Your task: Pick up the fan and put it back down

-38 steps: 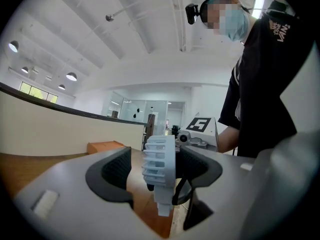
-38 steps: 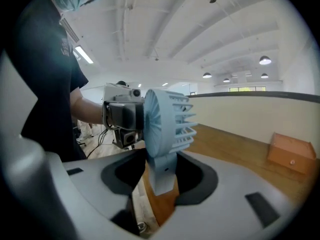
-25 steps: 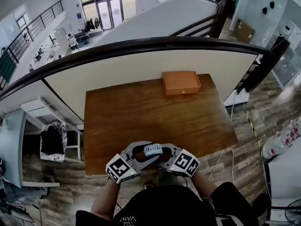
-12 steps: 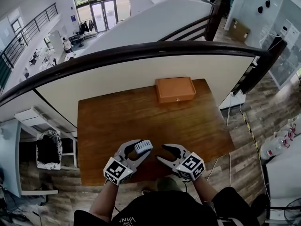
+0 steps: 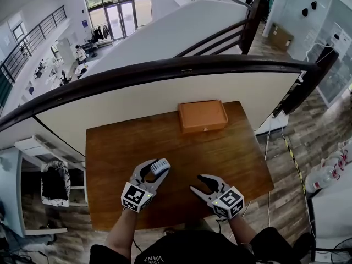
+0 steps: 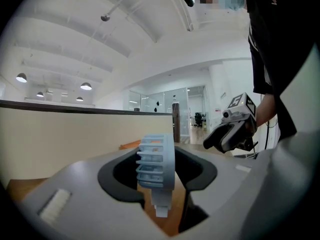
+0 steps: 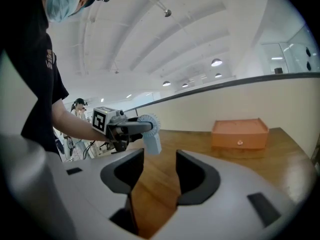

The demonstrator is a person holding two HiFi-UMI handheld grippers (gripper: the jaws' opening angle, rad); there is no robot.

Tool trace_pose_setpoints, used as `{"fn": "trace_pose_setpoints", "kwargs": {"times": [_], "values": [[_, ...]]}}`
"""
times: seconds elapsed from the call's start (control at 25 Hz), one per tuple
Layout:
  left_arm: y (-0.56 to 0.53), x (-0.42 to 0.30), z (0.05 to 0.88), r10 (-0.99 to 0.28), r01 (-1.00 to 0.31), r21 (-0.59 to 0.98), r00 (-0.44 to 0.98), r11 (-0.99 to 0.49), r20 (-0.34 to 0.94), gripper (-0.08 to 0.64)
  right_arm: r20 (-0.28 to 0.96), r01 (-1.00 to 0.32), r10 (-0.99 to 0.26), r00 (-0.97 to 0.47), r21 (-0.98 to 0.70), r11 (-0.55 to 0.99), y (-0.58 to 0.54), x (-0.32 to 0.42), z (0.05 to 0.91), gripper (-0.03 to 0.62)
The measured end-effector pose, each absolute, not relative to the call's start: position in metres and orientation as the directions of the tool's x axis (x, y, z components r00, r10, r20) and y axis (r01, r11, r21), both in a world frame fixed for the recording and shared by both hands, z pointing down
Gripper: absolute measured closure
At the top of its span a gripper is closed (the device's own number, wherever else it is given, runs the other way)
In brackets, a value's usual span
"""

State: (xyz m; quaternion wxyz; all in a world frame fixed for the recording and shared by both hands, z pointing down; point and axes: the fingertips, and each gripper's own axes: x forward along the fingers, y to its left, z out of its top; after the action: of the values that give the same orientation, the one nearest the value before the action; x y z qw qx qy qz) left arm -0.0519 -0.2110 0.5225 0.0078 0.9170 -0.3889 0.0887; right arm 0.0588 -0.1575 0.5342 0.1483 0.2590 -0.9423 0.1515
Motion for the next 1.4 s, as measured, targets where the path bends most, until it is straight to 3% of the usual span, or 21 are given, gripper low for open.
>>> {"fn": "trace_pose_setpoints", "kwargs": {"times": [0.48,0.84,1.4], "values": [[-0.314,-0.051,0.540,-0.710,-0.714,-0.056,0.680,-0.698,0.182,0.360,0.361,-0.585,-0.485,-0.796,-0.253,0.771,-0.197,0.096,0.553,0.397],[-0.375,-0.016,0.563,-0.612,-0.617,-0.031,0.771,-0.786,0.176,0.362,0.401,-0.660,-0.543,-0.738,-0.261,0.704,-0.214,0.122,0.572,0.397],[-0.391,0.016,0.605,-0.532,-0.544,0.017,0.827,-0.839,0.183,0.362,0.447,-0.716,-0.574,-0.686,-0.273,0.643,-0.222,0.143,0.589,0.397]]}}
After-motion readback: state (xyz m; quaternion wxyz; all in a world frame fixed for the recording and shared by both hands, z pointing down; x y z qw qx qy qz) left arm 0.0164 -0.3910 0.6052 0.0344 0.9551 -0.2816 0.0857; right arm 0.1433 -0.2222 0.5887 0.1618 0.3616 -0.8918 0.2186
